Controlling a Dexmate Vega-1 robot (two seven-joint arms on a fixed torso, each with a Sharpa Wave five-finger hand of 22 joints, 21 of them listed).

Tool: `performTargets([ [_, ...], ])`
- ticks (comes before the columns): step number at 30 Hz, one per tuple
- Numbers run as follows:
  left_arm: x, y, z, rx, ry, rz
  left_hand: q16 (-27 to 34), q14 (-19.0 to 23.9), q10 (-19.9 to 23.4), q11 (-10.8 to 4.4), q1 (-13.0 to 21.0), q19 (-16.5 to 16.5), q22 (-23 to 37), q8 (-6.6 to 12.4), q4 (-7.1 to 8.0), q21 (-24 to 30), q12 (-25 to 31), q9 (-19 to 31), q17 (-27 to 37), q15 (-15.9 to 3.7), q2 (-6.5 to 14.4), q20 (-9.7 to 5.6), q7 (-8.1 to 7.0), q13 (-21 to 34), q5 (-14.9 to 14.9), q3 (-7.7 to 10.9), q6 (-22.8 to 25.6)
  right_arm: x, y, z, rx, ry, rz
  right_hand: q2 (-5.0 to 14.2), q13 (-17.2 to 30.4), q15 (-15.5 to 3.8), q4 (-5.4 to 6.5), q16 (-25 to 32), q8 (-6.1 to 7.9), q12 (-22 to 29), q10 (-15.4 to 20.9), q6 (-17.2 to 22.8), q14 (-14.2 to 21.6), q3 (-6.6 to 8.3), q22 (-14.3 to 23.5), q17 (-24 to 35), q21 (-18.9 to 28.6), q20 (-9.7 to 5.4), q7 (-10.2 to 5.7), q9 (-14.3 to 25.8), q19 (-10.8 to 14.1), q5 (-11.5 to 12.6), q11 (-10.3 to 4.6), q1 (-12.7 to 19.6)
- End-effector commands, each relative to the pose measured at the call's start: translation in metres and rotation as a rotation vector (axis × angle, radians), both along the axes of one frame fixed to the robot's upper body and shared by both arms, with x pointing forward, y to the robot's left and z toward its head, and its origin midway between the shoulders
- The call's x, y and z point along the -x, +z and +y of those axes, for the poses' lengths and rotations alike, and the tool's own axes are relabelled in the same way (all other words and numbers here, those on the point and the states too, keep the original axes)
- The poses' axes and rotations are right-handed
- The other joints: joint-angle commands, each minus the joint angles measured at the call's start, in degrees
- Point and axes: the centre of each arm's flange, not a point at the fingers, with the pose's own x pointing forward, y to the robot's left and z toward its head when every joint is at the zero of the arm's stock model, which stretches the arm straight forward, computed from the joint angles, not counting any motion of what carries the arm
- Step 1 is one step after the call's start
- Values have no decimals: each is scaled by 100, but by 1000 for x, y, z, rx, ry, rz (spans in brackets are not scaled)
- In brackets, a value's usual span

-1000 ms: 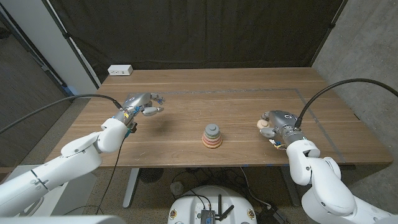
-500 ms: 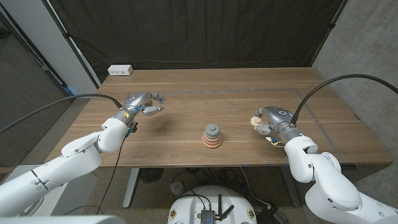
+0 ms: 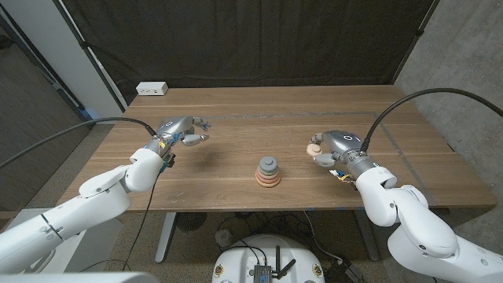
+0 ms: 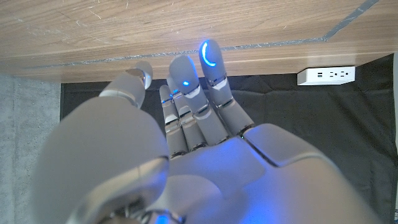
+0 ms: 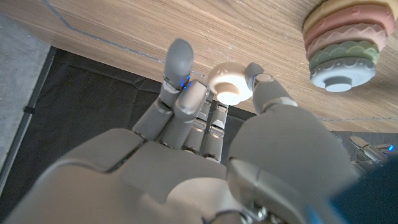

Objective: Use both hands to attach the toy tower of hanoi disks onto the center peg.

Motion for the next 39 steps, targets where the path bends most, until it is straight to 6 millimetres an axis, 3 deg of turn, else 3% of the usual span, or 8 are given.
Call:
performTargets([
  [1, 2, -4, -1, 12, 1, 4, 29, 39, -31, -10, 28, 54, 18, 4, 1, 35, 5, 24, 28, -2, 26, -663, 4, 31, -9, 61, -16, 2, 9, 15, 31, 91, -7, 282, 23, -16, 93, 13, 10, 16, 414, 180, 57, 118, 13, 18, 37, -100, -128, 26, 45, 32, -365, 365],
  [39, 1, -4, -4, 18, -13, -10, 68, 19, -61, -22, 122, 12, 39, 1, 14, 48, 20, 46, 83, -2, 59, -645, -5, 65, -93, 71, -62, -3, 34, 70, 146, 324, -34, 288, 33, -17, 102, 16, -10, -27, 475, 171, 66, 143, 6, 16, 64, -100, -137, 20, 43, 78, -363, 422],
])
